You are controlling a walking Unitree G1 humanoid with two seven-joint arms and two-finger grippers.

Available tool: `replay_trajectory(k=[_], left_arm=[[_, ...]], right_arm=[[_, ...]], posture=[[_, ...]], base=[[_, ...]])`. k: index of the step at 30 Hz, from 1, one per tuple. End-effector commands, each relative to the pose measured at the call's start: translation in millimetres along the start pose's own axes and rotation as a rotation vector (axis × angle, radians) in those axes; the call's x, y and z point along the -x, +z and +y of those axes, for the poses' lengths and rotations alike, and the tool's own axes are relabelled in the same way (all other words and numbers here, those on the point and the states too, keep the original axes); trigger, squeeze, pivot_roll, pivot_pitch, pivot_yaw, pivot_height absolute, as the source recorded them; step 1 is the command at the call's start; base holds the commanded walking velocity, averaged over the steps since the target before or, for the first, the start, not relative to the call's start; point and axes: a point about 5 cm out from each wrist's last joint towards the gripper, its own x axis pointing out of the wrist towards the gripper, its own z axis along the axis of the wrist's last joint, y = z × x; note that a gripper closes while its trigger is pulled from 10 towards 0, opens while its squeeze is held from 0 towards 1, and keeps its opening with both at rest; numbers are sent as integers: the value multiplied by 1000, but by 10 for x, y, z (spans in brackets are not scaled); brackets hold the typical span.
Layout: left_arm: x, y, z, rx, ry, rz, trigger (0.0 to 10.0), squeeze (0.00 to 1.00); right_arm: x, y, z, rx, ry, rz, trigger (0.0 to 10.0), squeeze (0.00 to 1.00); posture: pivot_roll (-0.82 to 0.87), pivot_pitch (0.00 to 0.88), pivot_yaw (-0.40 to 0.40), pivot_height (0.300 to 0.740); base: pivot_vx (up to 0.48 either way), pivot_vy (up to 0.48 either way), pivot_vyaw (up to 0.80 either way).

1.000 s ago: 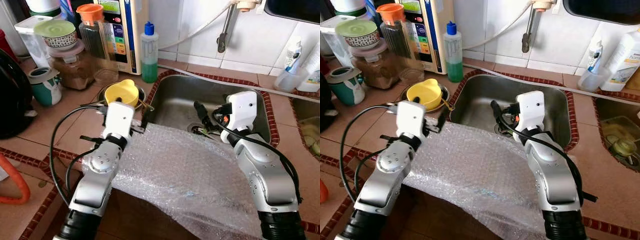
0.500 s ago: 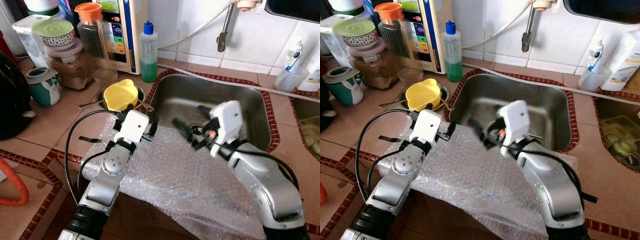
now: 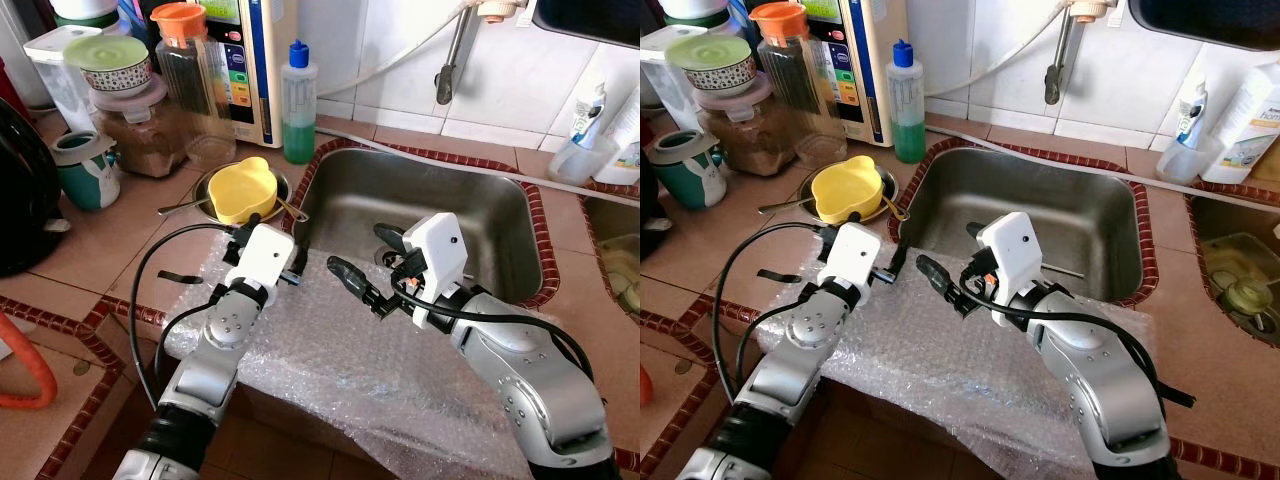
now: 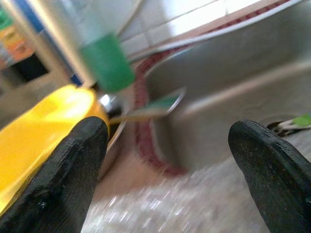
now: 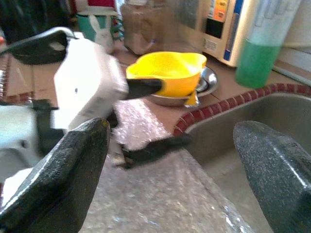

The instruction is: Kitchen organization

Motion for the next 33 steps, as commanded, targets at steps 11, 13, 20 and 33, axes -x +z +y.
replay_trajectory(k=[11, 13, 20, 33], left_arm=[[-254, 166, -145, -188, -69, -91, 10000, 0], [-275, 117, -123, -218, -62, -77, 10000, 0], [-269, 99, -21, -204, 3, -74, 10000, 0], [-201, 68, 84, -60, 73, -83, 10000, 0]], right_arm=[[86, 128, 114, 23, 127, 15, 10000, 0], [77, 148, 115, 26, 140, 19, 10000, 0], [48, 153, 98, 18, 99, 10, 10000, 0], [-1, 128, 107, 3, 52, -9, 10000, 0]], posture=[[-96, 69, -52, 740], [-96, 69, -50, 740], [-95, 70, -40, 740], [-70, 74, -13, 740]], base=[[0, 0, 0], [0, 0, 0], [0, 0, 0], [0, 0, 0]])
